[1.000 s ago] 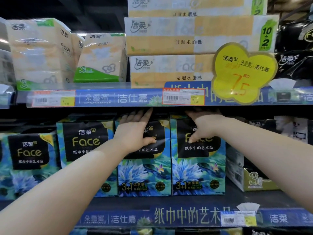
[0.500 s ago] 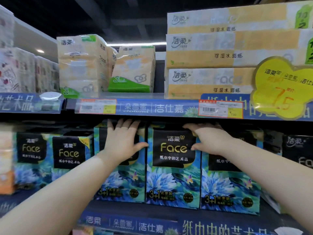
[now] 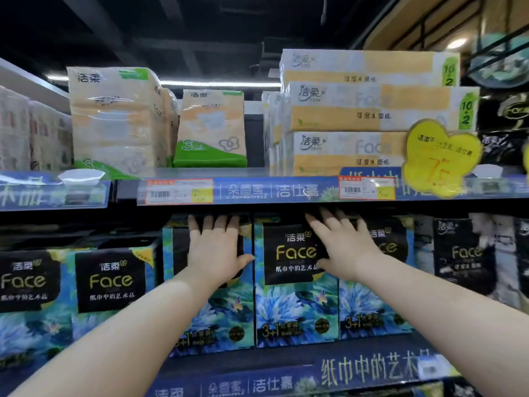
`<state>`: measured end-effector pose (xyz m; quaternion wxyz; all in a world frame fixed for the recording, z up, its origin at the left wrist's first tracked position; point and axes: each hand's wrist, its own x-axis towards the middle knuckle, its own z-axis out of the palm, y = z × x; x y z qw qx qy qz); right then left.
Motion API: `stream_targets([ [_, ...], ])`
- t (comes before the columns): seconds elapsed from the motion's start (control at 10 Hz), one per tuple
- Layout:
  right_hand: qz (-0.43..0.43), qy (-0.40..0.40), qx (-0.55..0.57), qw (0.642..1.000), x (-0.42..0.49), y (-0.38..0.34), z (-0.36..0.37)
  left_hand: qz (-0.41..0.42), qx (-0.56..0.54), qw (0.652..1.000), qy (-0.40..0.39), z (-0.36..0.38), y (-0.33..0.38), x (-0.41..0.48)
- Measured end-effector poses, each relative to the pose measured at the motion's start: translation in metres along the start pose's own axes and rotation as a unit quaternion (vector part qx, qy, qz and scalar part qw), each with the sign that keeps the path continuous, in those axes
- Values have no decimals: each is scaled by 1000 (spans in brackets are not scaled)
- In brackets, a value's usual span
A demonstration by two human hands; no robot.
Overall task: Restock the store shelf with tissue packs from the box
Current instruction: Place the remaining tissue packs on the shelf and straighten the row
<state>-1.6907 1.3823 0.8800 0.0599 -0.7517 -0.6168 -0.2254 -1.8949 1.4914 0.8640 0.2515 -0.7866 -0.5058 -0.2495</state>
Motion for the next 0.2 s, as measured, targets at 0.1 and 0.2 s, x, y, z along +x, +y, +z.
stream_targets([
  [0.1,-4,23,90,996,-42,-16,2,18,-11,1000,-7,0,-2,-4],
  [0.2,-36,-44,161,985,-107,-36,39,58,-30,998,-23,-8,-7,-17],
])
